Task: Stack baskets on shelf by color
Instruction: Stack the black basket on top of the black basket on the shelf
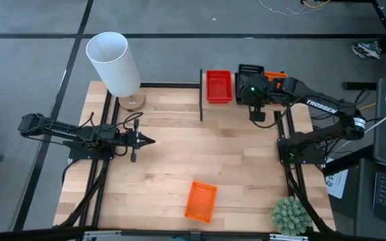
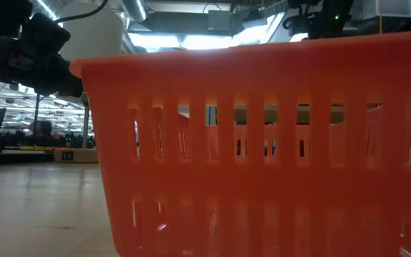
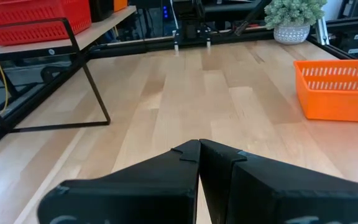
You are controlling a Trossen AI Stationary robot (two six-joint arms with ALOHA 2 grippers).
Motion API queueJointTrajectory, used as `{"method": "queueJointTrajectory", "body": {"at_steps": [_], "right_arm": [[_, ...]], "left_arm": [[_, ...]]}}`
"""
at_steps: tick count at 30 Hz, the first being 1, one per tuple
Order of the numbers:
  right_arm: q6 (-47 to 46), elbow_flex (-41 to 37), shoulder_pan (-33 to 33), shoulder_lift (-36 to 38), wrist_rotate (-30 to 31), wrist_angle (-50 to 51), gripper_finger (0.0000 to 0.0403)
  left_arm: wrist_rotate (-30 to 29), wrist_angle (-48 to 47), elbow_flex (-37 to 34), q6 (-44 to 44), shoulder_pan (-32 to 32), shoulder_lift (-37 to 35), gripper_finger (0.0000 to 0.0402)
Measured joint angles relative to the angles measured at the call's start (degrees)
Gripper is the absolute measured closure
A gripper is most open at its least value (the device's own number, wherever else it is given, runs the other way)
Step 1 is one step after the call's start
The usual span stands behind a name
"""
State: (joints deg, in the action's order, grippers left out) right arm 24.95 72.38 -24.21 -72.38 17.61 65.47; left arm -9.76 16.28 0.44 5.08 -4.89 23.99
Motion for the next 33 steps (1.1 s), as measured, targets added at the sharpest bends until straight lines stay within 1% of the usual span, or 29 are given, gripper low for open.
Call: {"method": "queueJointTrajectory", "body": {"at_steps": [9,12,18,23,28,33], "right_arm": [[0.90,0.00,-1.96,0.04,-1.06,-0.18,0.0403],[0.81,0.00,-2.25,0.04,-0.92,-0.25,0.0397],[1.11,0.02,-2.25,0.04,0.28,-0.63,0.0370],[5.04,0.02,-2.25,0.04,0.30,-0.67,0.0340],[5.57,0.09,-2.25,0.04,0.74,-1.73,0.0312],[5.55,2.65,-2.23,0.00,0.76,-0.11,0.0292]], "left_arm": [[0.00,0.03,0.01,-0.04,0.00,0.00,0.0401],[-0.02,0.03,-0.01,-0.04,0.00,0.00,0.0401],[-0.01,0.03,0.00,-0.07,0.00,0.00,0.0401],[-0.02,0.03,-0.01,-0.02,0.00,0.00,0.0401],[-0.02,0.02,0.00,-0.07,0.00,0.00,0.0401],[-0.04,0.03,0.01,-0.09,0.00,0.00,0.0401]]}}
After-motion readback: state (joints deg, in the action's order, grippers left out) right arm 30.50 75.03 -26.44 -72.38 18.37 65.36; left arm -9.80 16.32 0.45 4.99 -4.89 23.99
